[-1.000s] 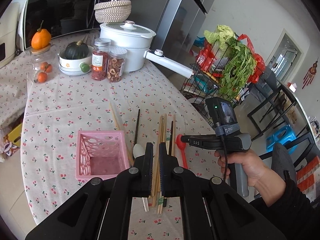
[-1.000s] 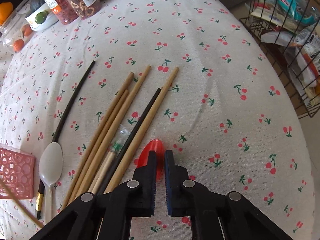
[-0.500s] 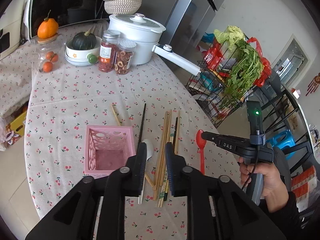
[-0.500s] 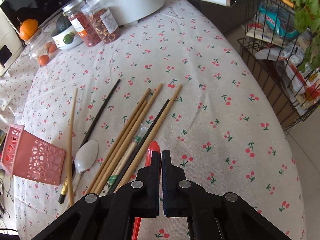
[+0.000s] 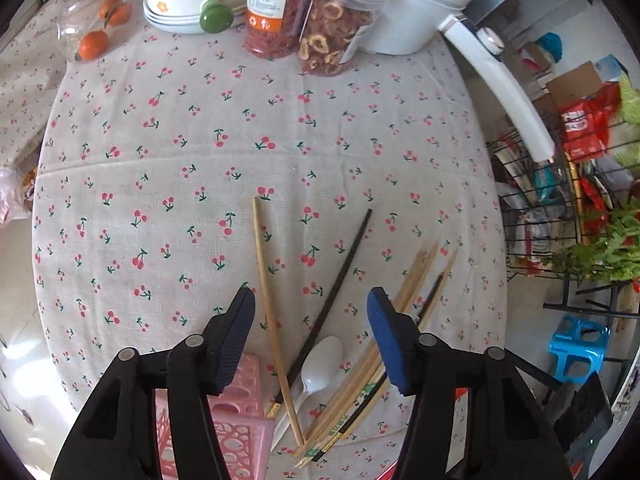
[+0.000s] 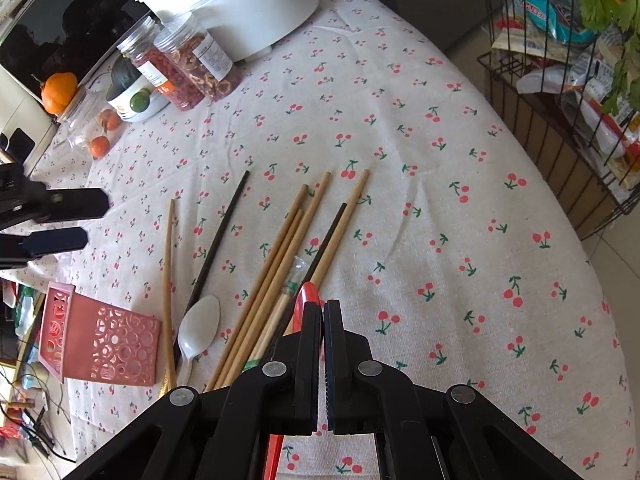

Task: Organize utensils
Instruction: 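Lift the chopstick with the left tool while the right tool lifts the red spoon toward the basket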

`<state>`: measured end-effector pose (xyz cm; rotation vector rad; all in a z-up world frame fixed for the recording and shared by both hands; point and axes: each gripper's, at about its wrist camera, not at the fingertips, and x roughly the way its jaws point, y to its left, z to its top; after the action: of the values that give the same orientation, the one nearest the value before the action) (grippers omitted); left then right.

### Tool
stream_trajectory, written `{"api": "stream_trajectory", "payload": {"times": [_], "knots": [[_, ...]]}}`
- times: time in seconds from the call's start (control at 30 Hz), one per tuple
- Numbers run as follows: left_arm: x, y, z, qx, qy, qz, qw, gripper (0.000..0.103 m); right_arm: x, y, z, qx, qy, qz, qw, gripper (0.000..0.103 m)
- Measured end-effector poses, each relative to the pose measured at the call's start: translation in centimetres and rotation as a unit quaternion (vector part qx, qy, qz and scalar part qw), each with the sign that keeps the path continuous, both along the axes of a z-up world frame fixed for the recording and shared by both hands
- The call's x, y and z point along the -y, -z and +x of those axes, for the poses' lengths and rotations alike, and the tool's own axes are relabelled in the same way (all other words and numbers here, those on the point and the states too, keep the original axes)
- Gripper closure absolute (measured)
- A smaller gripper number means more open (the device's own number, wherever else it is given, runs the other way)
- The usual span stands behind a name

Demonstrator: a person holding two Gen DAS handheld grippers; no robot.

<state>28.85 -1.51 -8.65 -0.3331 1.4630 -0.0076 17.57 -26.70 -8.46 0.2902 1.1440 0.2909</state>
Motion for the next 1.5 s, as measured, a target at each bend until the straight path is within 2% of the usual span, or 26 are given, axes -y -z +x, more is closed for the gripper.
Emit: {"api": "stream_trajectory", "payload": {"times": [0.17, 0.33, 0.6, 0.63, 0.7, 0.77, 0.97, 1.1, 1.17, 1.33, 1.5], "knots": [[0.0, 4.8, 2.8, -0.055, 0.002, 0.037, 0.9978, 0.067, 0.8, 0.1, 0.7, -0.008, -0.001, 0.012, 1.000, 0.102], [-0.1, 7.6, 3.6, -0.082, -0.003, 0.054, 0.9952, 0.072, 1.3, -0.1, 0.8, -0.010, -0.004, 0.028, 1.000, 0.102], [0.7, 8.5, 2.9, -0.069, 0.010, 0.065, 0.9954, 0.074, 1.3, -0.5, 0.6, -0.008, -0.006, 0.039, 0.999, 0.102], [0.9, 8.6, 2.7, -0.065, 0.015, 0.075, 0.9950, 0.077, 1.4, -0.5, 0.6, -0.008, -0.004, 0.040, 0.999, 0.102], [2.1, 8.9, 2.8, -0.056, 0.022, 0.094, 0.9938, 0.094, 1.4, -0.5, 0.6, -0.006, -0.001, 0.040, 0.999, 0.102], [2.5, 9.0, 2.2, -0.044, 0.027, 0.090, 0.9946, 0.098, 1.5, -0.7, 0.6, -0.003, 0.003, 0.040, 0.999, 0.102], [4.4, 6.3, -0.9, 0.029, 0.048, 0.055, 0.9969, 0.098, 1.7, -2.0, 0.1, 0.024, 0.014, 0.036, 0.999, 0.102], [5.7, 2.6, -4.2, 0.107, 0.077, 0.045, 0.9903, 0.098, 1.8, -3.2, -0.6, 0.052, 0.021, 0.030, 0.998, 0.102], [6.1, 0.1, -4.9, 0.145, 0.090, 0.040, 0.9846, 0.098, 1.8, -3.9, -1.1, 0.069, 0.025, 0.028, 0.997, 0.102], [5.5, -4.9, -10.0, 0.238, 0.114, 0.028, 0.9642, 0.098, 1.4, -5.7, -2.7, 0.116, 0.030, 0.020, 0.993, 0.102], [3.5, -8.7, -14.9, 0.304, 0.125, 0.008, 0.9443, 0.098, 0.9, -7.4, -4.5, 0.165, 0.037, 0.010, 0.986, 0.102]]}}
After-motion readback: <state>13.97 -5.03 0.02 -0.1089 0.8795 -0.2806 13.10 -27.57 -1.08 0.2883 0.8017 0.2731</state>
